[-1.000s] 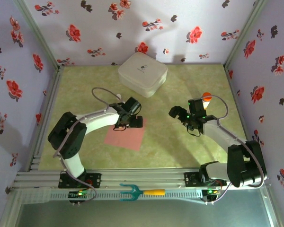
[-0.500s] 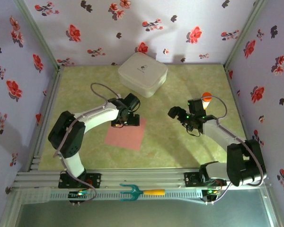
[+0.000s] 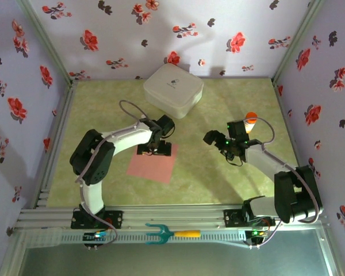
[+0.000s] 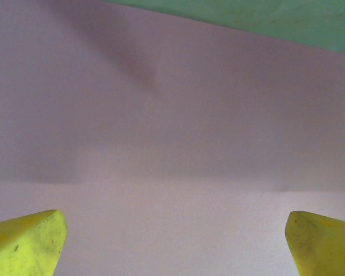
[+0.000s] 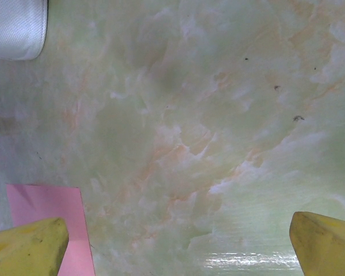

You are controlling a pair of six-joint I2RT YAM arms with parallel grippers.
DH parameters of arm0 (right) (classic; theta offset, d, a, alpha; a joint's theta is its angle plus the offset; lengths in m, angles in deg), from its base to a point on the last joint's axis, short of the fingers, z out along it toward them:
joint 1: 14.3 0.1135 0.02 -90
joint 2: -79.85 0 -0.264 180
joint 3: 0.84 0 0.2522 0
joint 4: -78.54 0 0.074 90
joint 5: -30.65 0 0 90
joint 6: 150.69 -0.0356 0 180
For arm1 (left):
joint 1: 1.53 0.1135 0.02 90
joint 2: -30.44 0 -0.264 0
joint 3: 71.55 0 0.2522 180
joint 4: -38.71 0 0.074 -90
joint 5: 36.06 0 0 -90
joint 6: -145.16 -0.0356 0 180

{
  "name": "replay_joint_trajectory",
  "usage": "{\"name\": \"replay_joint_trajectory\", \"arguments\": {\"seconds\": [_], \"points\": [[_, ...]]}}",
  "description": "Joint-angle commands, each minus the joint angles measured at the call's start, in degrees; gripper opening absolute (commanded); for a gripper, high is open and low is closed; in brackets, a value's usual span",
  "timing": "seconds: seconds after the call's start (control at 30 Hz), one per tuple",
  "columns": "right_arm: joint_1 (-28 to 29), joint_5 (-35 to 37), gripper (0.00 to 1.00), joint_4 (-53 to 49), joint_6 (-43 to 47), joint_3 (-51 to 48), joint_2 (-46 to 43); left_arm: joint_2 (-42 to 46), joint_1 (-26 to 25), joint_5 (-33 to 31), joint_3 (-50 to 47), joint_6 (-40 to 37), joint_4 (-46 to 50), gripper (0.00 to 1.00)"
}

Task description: Fold a paper plane with a square sheet of paper (pick it up from the middle)

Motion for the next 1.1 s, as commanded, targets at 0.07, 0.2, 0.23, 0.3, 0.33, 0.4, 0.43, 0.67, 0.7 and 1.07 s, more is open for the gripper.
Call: {"name": "replay_joint_trajectory", "arguments": {"seconds": [0.07,0.2,0.23,0.3,0.33,0.4,0.43,0.67,0.7,1.07], "points": [[0.41,-0.74,0.99,-0.18,-0.81,1.00,0.75,-1.84,-0.73,-1.05,2.14,-1.34,3.19,0.99],[0.49,-1.34,0.99,-0.09,-0.76,0.88,0.77,-0.80,-0.66,-1.02,1.60,-4.42,4.42,1.00],[0.51,-1.64,0.99,-0.09,-0.65,0.89,0.78,-0.28,-0.56,-0.94,1.03,-5.90,4.15,1.00],[0.54,-1.93,0.99,0.29,-0.62,0.87,0.86,0.36,0.32,-0.22,-0.03,-9.44,3.90,1.00],[0.58,-2.08,0.99,0.58,-0.71,0.87,0.94,0.45,0.81,0.51,-0.54,-10.78,3.62,1.00],[0.80,-2.40,0.99,0.88,-0.71,1.03,1.26,0.84,1.79,2.80,-2.02,-13.47,2.03,1.00],[0.93,-2.39,0.99,0.86,-0.76,1.08,1.47,0.93,1.95,3.08,-2.41,-13.96,1.30,1.00],[1.14,-1.75,0.99,0.90,-0.79,0.79,1.64,-1.23,2.61,5.11,-3.06,-14.18,-0.05,1.00],[1.20,-1.87,0.99,1.25,-0.89,0.62,1.78,-1.28,2.57,5.10,-3.19,-13.77,-0.17,1.00],[1.28,-2.13,0.99,0.56,-0.57,1.53,3.31,-4.47,1.43,5.04,-3.90,-11.43,-1.62,1.00]]}}
